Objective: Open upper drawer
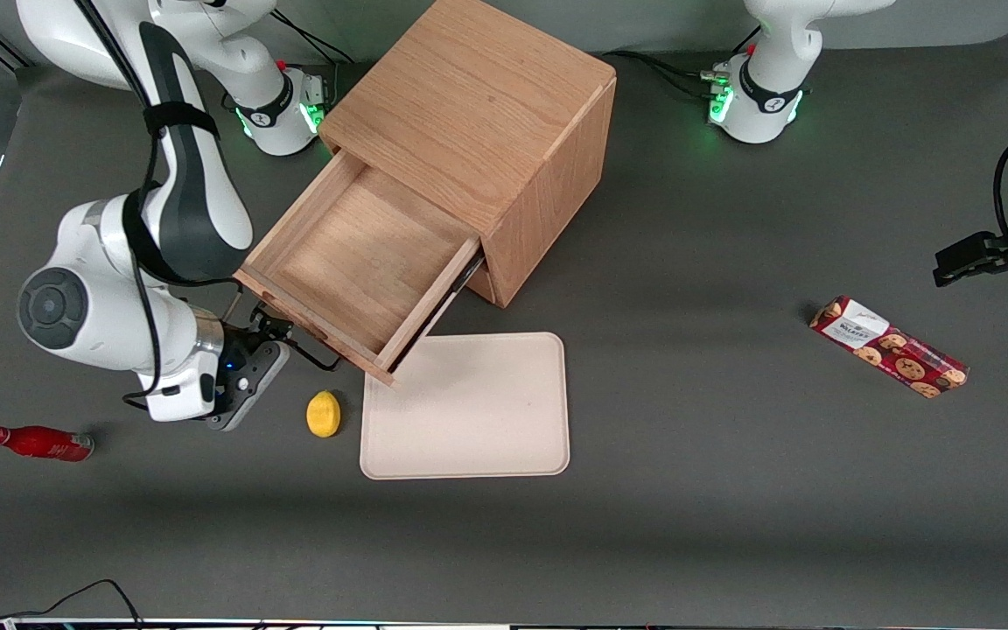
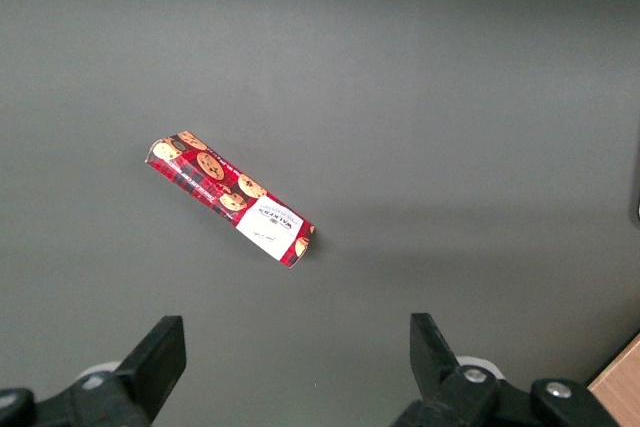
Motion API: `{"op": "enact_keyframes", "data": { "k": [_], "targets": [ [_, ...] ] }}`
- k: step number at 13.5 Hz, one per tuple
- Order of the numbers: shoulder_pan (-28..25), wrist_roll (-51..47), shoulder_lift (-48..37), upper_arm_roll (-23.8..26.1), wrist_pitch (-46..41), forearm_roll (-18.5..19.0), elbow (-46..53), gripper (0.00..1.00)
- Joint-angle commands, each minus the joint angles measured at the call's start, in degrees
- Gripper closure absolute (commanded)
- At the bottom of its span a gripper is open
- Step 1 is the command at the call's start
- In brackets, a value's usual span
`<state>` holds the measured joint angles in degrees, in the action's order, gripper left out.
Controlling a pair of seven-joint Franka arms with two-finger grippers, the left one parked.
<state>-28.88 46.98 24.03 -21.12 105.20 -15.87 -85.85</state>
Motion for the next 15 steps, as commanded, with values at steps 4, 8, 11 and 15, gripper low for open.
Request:
{"op": "enact_keyframes", "data": {
  "k": [4, 8, 11, 15],
  "targets": [
    [0.31, -21.14, -3.37, -1.73, -9.64, -1.62, 3.76, 0.00],
    [0.57, -39.34, -7.66, -1.29, -12.48, 2.67, 1.84, 0.00],
    [2.76, -50.80, -12.05, 2.46, -12.65, 7.84, -1.32, 0.00],
    [10.05, -68.52, -22.51, 13.99, -13.36, 13.93, -10.20, 0.00]
  ]
}}
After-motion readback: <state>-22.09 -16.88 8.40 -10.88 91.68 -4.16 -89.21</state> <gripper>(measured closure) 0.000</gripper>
